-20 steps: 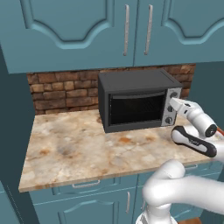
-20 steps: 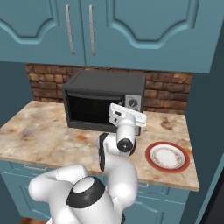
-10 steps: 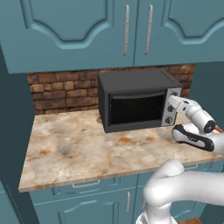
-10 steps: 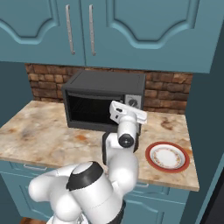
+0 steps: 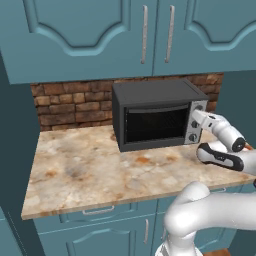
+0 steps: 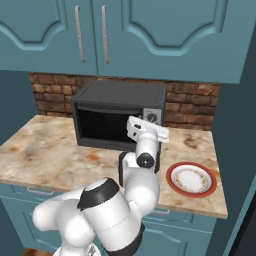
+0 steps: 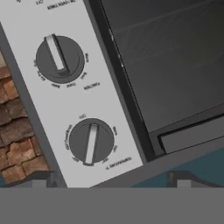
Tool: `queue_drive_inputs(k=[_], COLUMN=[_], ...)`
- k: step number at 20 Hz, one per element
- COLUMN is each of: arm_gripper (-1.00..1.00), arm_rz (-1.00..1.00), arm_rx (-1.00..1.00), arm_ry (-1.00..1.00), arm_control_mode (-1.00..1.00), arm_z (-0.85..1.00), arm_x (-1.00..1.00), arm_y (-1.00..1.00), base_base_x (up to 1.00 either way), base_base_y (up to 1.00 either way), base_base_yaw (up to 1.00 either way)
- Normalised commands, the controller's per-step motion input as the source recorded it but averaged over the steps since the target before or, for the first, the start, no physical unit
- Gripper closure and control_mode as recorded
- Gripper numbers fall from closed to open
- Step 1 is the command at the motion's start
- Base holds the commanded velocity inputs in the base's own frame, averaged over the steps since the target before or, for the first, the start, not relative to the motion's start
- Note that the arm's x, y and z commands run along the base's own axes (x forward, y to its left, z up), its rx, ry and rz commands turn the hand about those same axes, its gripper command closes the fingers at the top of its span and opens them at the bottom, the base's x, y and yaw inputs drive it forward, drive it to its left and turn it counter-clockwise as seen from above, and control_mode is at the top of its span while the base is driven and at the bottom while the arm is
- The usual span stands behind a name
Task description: Pull the toaster oven rack outwards. Pick up the baguette from the plate and place it on the toaster oven rack. Close the toaster oven door fully and set the temperature to the lowest setting.
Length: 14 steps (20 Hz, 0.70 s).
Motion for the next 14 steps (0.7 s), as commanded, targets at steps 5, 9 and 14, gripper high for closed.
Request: queue_drive_inputs(k=[5,9,14], arm_gripper=[-1.0,-1.0,-1.0], arm_rz=[0.0,0.0,0.0], arm_rx=[0.0,0.0,0.0], arm_ry=[0.09,0.08,0.03], arm_control_mode=[-1.0,-1.0,-1.0], arm_z=[-0.03,0.0,0.0], arm_x=[0.01,0.01,0.17], arm_y=[-0.12,-0.05,0.0], base_base_x=[0.0,0.0,0.0], base_base_y=[0.0,0.0,0.0], base_base_yaw=[0.0,0.0,0.0])
